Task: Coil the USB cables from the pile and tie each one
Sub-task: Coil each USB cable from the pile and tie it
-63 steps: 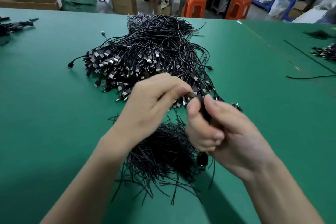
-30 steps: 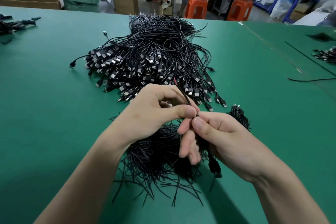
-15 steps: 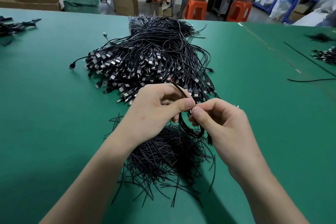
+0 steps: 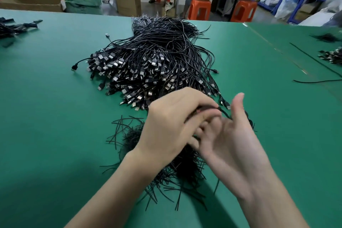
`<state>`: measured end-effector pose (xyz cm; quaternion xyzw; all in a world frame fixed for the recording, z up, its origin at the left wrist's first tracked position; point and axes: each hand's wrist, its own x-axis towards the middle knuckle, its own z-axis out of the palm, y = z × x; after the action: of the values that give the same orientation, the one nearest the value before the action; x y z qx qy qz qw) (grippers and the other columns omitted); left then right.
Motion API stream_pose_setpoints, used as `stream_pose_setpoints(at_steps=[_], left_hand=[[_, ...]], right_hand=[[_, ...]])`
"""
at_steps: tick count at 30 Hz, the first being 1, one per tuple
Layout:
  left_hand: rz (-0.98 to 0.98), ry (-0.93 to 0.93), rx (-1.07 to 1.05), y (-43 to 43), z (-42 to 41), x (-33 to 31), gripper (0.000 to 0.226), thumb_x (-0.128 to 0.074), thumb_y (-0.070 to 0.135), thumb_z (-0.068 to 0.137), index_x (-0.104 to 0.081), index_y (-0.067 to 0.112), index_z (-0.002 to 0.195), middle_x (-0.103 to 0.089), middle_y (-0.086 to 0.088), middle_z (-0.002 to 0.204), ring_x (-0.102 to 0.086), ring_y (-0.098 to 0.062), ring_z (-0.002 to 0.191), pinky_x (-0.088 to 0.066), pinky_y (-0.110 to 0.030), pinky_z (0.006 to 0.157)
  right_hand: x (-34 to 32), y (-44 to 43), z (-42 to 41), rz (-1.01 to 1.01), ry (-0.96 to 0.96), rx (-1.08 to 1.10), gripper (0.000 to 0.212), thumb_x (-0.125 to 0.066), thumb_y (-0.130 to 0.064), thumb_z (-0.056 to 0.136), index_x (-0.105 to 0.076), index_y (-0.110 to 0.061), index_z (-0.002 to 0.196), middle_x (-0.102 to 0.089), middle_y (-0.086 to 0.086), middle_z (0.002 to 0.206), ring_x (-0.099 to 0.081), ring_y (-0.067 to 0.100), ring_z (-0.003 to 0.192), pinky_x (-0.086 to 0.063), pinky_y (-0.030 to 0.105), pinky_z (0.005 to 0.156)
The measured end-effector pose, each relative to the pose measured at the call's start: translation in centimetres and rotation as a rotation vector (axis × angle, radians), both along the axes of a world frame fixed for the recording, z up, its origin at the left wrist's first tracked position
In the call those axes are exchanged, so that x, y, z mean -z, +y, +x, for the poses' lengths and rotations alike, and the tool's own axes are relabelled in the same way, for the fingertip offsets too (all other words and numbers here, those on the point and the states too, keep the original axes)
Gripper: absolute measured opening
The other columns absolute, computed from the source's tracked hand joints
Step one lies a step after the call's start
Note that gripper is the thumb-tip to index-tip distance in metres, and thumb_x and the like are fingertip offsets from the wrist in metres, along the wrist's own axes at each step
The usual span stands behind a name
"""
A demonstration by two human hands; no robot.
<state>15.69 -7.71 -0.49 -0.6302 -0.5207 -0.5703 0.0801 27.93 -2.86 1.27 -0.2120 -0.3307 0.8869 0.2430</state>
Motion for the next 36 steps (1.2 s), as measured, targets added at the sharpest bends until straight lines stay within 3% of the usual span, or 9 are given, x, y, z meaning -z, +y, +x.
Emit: stream_pose_setpoints(at_steps=[5, 10, 16, 19, 22, 27, 30, 32, 36], left_hand=[[0.064, 0.173, 0.06, 0.6, 0.7, 1.1, 0.006, -0.077, -0.002, 0.092, -0.077, -0.006, 0.096, -0.074, -0.014, 0.094, -0.071, -0.029, 0.09, -0.057, -0.041, 0.089], [0.027, 0.459, -0.046, 0.8, -0.7, 0.9, 0.011, -0.072, 0.014, 0.099, -0.083, 0.011, 0.097, -0.073, -0.008, 0.11, -0.065, -0.026, 0.094, -0.049, -0.04, 0.08], [-0.362, -0.165, 0.004, 0.4, -0.8, -0.2, 0.032, -0.056, 0.037, 0.105, -0.073, 0.022, 0.127, -0.072, 0.015, 0.123, -0.063, -0.002, 0.119, -0.049, -0.025, 0.104], [-0.544, -0.41, 0.1, 0.5, 1.0, 0.2, 0.044, -0.055, 0.062, 0.091, -0.079, 0.028, 0.104, -0.077, 0.016, 0.103, -0.071, -0.007, 0.098, -0.055, -0.029, 0.091], [-0.516, -0.546, 0.071, 0.9, 1.7, 1.0, 0.062, -0.059, 0.065, 0.086, -0.075, 0.006, 0.096, -0.075, -0.012, 0.086, -0.066, -0.027, 0.073, -0.055, -0.049, 0.075], [-0.412, -0.752, 0.111, 1.3, 1.2, 1.2, 0.046, -0.07, 0.043, 0.092, -0.075, -0.002, 0.097, -0.074, -0.026, 0.097, -0.059, -0.014, 0.081, -0.056, -0.058, 0.079], [-0.34, -0.749, 0.106, 1.5, 0.6, 1.7, 0.029, -0.07, 0.032, 0.097, -0.078, 0.007, 0.085, -0.075, -0.002, 0.076, -0.059, -0.005, 0.07, -0.053, -0.032, 0.06], [-0.317, -0.743, 0.12, 1.5, 0.3, 1.6, 0.02, -0.069, 0.028, 0.099, -0.082, 0.017, 0.087, -0.075, 0.008, 0.078, -0.066, -0.002, 0.073, -0.052, -0.019, 0.066], [-0.298, -0.725, 0.144, 1.2, 0.4, 1.3, 0.013, -0.068, 0.027, 0.099, -0.081, 0.026, 0.1, -0.08, 0.011, 0.096, -0.075, -0.006, 0.098, -0.056, -0.018, 0.086]], right_hand=[[-0.6, 1.0, 0.0, -0.238, 0.103, 0.276, 0.046, -0.057, -0.037, 0.097, -0.063, 0.005, 0.116, -0.07, 0.01, 0.087, -0.073, 0.016, 0.07, -0.057, 0.021, 0.056], [0.8, 2.4, 0.3, 0.244, -0.188, 0.526, 0.035, -0.045, -0.04, 0.106, -0.054, -0.015, 0.083, -0.066, 0.002, 0.073, -0.07, 0.019, 0.073, -0.059, 0.03, 0.072], [2.2, 2.3, 0.6, 0.944, -0.58, 0.532, 0.037, -0.038, -0.044, 0.105, -0.049, -0.037, 0.07, -0.046, -0.015, 0.054, -0.038, 0.004, 0.046, -0.033, 0.023, 0.046], [2.8, 1.3, 0.1, 1.375, -0.923, 0.456, 0.028, -0.037, -0.027, 0.105, -0.047, -0.031, 0.079, -0.056, -0.01, 0.063, -0.05, 0.011, 0.054, -0.038, 0.03, 0.048], [2.6, 0.4, -0.4, 1.566, -1.168, 0.397, 0.022, -0.027, -0.021, 0.095, -0.029, -0.029, 0.075, -0.04, -0.009, 0.058, -0.037, 0.01, 0.05, -0.022, 0.029, 0.045], [2.0, 0.1, -0.8, 1.536, -1.08, 0.34, 0.023, -0.021, -0.039, 0.106, -0.03, -0.032, 0.086, -0.046, -0.009, 0.06, -0.044, 0.008, 0.053, -0.024, 0.026, 0.047], [1.5, 0.0, -0.5, 1.356, -0.853, 0.235, 0.012, -0.031, -0.042, 0.106, -0.043, -0.042, 0.105, -0.065, -0.012, 0.079, -0.06, 0.006, 0.07, -0.041, 0.028, 0.058], [1.4, 0.3, -0.3, 1.152, -0.645, 0.149, 0.022, -0.037, -0.034, 0.108, -0.051, -0.044, 0.122, -0.066, -0.022, 0.106, -0.061, -0.006, 0.094, -0.048, 0.023, 0.08], [1.5, 1.2, 0.2, 1.124, -0.579, 0.103, 0.018, -0.041, -0.03, 0.109, -0.048, -0.04, 0.096, -0.043, -0.028, 0.078, -0.044, -0.011, 0.069, -0.034, 0.012, 0.065]])
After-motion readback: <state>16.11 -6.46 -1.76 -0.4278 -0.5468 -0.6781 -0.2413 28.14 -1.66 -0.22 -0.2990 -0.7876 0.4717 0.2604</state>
